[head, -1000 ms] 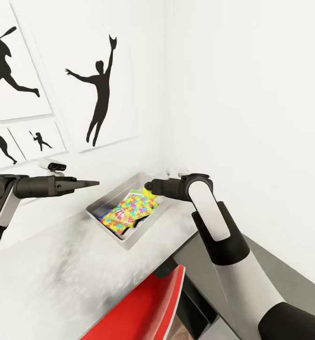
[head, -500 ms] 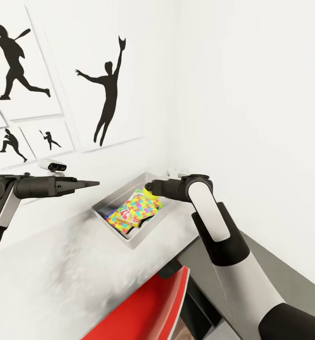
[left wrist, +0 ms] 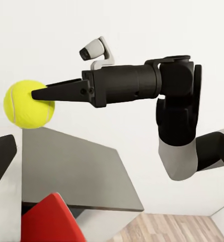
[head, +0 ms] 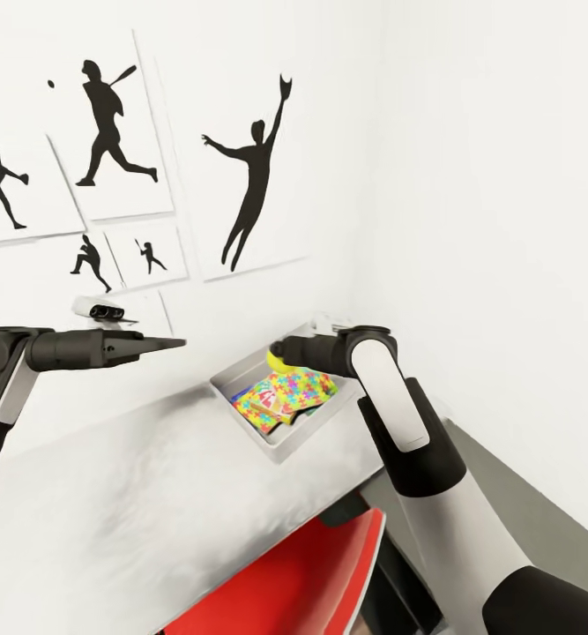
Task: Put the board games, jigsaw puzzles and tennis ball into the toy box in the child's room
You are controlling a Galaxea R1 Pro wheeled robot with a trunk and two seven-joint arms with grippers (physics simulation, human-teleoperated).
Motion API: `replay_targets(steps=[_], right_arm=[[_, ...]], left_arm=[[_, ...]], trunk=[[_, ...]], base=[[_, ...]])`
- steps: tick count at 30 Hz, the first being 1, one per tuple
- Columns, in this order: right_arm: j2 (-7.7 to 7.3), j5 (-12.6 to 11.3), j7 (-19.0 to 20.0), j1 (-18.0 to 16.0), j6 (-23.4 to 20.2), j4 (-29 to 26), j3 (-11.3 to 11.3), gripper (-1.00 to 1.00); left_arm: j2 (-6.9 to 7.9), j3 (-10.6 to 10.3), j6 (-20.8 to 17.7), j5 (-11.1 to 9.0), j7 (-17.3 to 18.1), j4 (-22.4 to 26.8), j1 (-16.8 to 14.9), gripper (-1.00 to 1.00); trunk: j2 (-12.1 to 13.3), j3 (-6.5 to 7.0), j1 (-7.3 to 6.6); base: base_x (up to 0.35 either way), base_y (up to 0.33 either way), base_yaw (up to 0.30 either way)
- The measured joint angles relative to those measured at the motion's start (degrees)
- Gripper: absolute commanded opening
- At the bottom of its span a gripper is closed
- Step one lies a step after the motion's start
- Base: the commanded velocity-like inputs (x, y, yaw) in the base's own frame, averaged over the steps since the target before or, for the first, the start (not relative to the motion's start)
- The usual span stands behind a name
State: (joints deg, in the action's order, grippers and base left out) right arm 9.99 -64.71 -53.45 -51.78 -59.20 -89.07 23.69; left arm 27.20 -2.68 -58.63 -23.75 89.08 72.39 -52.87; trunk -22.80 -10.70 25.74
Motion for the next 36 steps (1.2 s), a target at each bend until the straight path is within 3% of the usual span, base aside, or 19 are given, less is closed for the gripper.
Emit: replay_targets(steps=[18, 28, 33, 36], right_arm=[[-0.01, 0.19, -0.02, 0.00, -0.04, 0.61, 0.01, -1.00], [0.00, 0.06, 0.67, -0.06, 2.96, 16.01, 1.64, -1.00], [0.00, 0.16, 0.76, -0.08, 3.11, 18.53, 1.89, -1.00], [0.01, 0.13, 0.82, -0.08, 3.21, 19.62, 3.33, -1.00]], left_arm=[[0.36, 0.25, 0.00, 0.00, 0.00, -0.18, 0.30, 1.00], [0.60, 0.69, 0.11, 0.08, 0.19, -1.87, 0.29, 1.00], [0.68, 0.78, 0.09, 0.08, 0.25, -1.89, 0.29, 1.00], [0.69, 0.78, 0.09, 0.08, 0.26, -1.89, 0.29, 1.00]], trunk=[[0.01, 0.09, 0.00], [0.01, 0.09, 0.01], [0.01, 0.09, 0.00], [0.01, 0.09, 0.00]], base=[[0.016, -0.015, 0.046], [0.000, 0.000, 0.005], [0.000, 0.000, 0.000], [0.000, 0.000, 0.000]])
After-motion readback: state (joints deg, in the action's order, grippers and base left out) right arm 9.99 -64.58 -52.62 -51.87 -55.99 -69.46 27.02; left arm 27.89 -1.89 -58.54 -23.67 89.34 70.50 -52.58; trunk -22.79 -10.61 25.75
